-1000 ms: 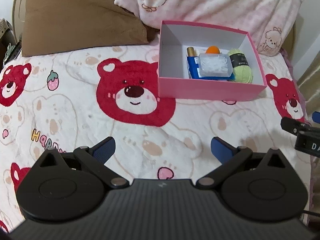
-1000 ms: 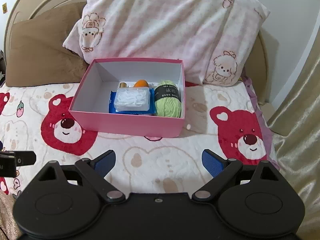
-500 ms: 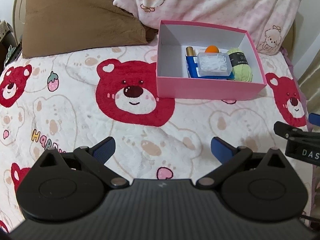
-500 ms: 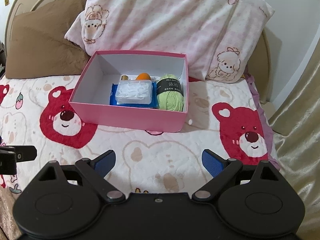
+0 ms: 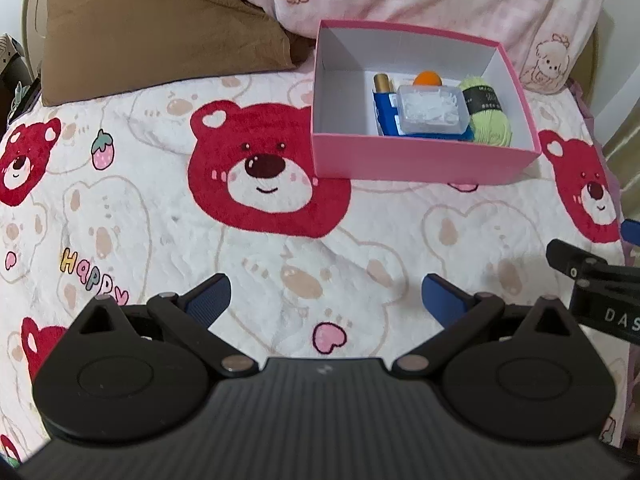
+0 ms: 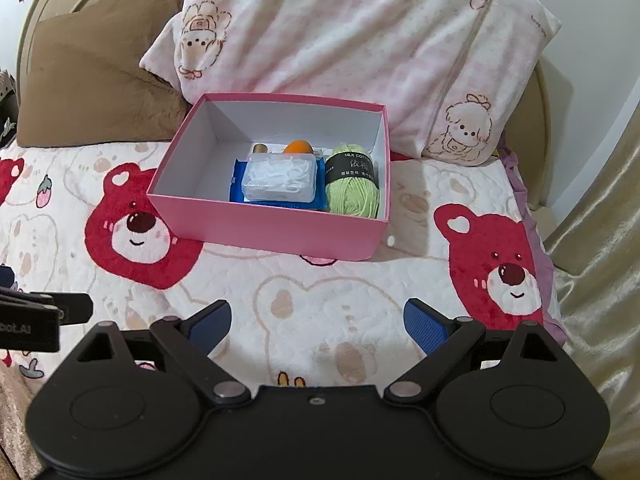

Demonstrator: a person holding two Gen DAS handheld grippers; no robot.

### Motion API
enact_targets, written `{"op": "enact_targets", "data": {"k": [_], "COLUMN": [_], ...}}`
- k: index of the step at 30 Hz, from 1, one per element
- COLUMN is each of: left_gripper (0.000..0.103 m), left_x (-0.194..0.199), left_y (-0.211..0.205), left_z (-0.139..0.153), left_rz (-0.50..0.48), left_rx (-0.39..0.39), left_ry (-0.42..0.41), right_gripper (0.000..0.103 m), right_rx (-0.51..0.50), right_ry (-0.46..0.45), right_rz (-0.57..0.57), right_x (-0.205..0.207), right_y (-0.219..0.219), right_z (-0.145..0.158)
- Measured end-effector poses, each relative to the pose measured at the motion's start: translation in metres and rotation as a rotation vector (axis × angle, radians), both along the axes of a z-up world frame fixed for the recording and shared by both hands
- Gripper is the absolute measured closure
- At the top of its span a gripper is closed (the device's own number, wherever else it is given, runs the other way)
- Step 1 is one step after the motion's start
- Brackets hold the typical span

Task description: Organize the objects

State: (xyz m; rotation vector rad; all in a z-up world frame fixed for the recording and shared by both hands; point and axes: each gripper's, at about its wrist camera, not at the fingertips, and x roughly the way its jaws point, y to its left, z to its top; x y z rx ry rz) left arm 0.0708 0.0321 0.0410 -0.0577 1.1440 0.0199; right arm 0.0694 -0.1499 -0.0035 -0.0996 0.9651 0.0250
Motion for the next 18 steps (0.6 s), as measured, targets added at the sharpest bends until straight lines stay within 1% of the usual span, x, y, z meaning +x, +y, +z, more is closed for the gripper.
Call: {"op": "enact_targets", "data": {"k": [8,18], "left_gripper": [0.0,0.0], "left_x": [0.0009,-0.0008], "left_y": [-0.0009,-0.0016], "left_z": [-0.0055,-0.0009], "left_rz": [0.008,0.001], "left_rx": [0.03,0.028], "left_ry": [0.017,0.008], "right_gripper": [0.008,0.008], "right_rx": [0.013,0.008], "right_ry": [0.009,0.008], "right_rz": [-0.01,0.005], "right_x": [0.0017,-0.001], "right_y": [-0.0015,0.0026], "right_z": [-0.004,-0.0044]}}
